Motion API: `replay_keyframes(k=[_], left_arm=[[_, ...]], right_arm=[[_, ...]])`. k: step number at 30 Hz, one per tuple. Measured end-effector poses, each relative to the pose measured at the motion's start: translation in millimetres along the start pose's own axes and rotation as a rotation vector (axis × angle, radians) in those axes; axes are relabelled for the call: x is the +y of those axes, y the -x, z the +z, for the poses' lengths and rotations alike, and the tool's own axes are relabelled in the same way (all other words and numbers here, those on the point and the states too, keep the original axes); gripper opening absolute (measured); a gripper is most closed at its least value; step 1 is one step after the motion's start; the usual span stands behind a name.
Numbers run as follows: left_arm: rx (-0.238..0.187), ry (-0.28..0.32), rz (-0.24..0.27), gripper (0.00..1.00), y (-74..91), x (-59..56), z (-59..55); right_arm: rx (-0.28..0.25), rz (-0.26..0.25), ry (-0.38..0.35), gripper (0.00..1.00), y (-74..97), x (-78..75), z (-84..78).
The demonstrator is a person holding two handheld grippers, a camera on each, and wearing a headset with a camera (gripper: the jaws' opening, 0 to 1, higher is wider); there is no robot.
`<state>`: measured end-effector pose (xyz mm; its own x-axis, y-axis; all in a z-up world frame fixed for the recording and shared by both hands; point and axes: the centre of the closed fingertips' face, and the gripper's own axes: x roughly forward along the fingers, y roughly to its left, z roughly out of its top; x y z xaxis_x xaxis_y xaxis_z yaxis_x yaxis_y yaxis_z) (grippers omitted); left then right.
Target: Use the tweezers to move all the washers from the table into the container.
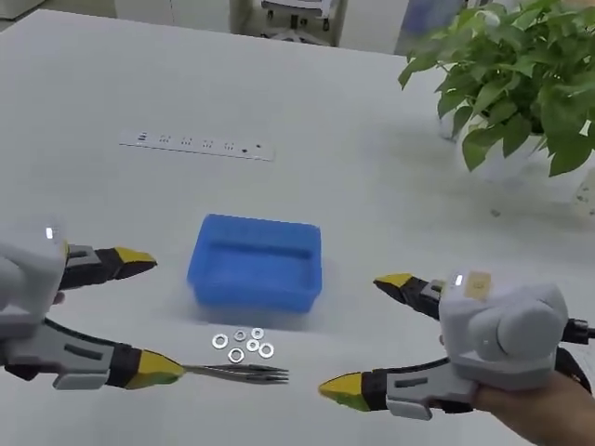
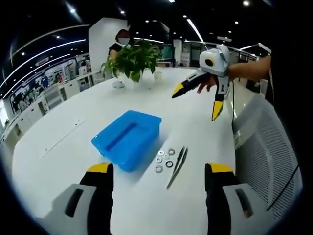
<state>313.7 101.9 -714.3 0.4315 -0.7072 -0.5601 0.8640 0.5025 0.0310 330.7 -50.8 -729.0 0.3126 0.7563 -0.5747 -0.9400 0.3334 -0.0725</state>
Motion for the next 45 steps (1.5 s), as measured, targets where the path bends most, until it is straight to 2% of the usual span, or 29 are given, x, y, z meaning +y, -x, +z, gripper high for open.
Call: replay_keyframes(k=[3,11,16,26,34,45], left_arm=[[0.005,-0.010,-0.022,0.76,-2.4,-3.0,-2.3],[0.058,-0.055,-0.080,0.64,-12.5,-9.5,-15.5],[0.102,-0.096,-0.113,0.56,-18.5,-12.3,-25.8],[0.177,-0.168,-0.153,0.34,-30.0,-13.2,-40.9],[0.236,-0.225,-0.196,0.25,-40.3,-18.2,-51.7],[0.300,-0.251,-0.239,0.19,-46.1,-19.2,-67.0]], right_arm=[[0.022,0.026,0.027,0.81,-6.7,3.3,-2.7],[0.068,0.087,0.099,0.71,-22.6,10.3,-8.8],[0.095,0.158,0.154,0.59,-32.8,21.2,-12.3],[0.138,0.242,0.220,0.38,-46.9,34.6,-18.4],[0.172,0.294,0.284,0.30,-60.8,44.8,-21.9],[0.203,0.342,0.333,0.24,-78.9,54.5,-25.8]])
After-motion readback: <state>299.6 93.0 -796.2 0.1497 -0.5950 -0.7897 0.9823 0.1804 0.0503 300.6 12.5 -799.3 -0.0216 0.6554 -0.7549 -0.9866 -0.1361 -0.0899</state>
